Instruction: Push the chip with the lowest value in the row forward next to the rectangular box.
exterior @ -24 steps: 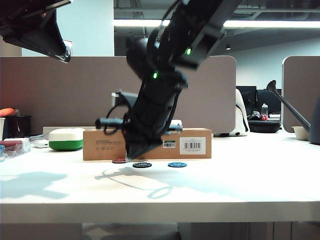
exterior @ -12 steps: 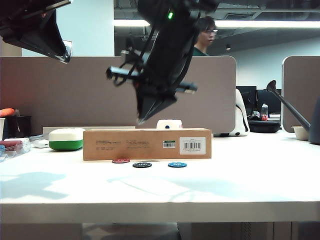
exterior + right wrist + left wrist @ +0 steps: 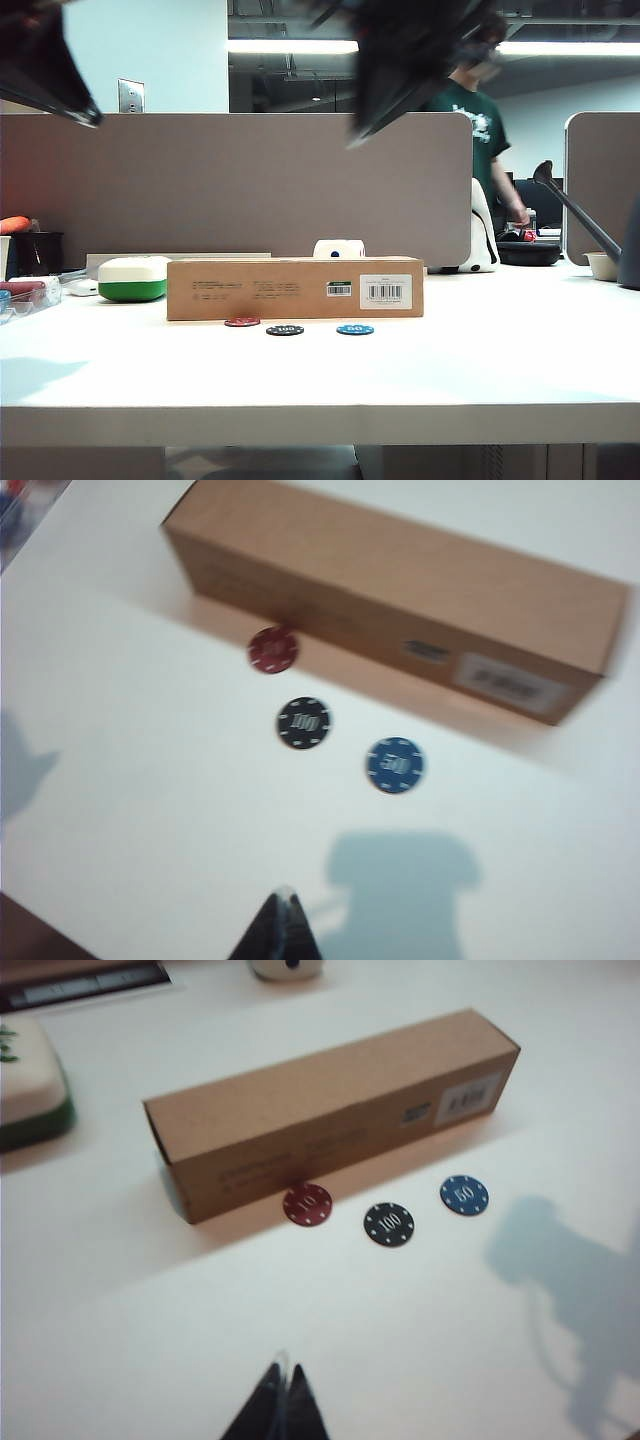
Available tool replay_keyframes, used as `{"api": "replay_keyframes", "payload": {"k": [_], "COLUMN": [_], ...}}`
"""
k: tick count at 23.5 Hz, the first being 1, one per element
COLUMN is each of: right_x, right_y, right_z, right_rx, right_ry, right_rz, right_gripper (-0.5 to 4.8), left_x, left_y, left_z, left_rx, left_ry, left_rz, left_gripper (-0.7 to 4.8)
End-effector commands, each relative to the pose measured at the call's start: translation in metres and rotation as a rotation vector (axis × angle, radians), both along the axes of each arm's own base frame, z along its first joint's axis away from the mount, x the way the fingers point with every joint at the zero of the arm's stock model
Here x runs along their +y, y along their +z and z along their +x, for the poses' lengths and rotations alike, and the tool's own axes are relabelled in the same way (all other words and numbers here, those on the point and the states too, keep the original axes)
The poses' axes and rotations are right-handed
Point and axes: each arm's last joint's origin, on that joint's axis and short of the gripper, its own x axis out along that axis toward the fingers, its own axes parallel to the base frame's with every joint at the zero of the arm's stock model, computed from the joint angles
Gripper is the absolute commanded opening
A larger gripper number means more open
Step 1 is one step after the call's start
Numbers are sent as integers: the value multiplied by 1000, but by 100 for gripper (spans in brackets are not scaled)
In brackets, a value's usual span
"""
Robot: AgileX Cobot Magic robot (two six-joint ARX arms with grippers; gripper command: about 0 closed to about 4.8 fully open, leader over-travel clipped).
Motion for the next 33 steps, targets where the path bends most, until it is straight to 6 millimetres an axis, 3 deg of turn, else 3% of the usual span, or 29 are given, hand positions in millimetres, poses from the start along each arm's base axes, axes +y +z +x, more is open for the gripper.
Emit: {"api": "replay_keyframes", "payload": {"k": [1, 4, 11, 20, 28, 33], "right_x": [-23, -48, -61, -59, -57, -57], "right_y": [16, 27, 24, 26, 27, 27], "right_z": [-24, -50, -65, -64, -64, -64], "right_rx": [-61, -128, -126, -125, -134, -135], "right_ry": [-45, -62, -84, -109, -106, -106], "right_rz": [72, 134, 186, 232, 243, 243], "right_gripper": [-5, -5, -5, -5, -5, -5], "left_x": [10, 21, 43, 57, 78, 79], "left_y": [-9, -27, -73, -86, -119, -119], "left_z": [-21, -45, -79, -73, -63, -63], "left_rx": [-66, -178, -334, -327, -280, -288], "left_ry": [0, -1, 52, 225, 509, 540], "left_rz": [-31, -84, -146, -111, -42, -33], "left_gripper": [-5, -5, -5, -5, -5, -5]}}
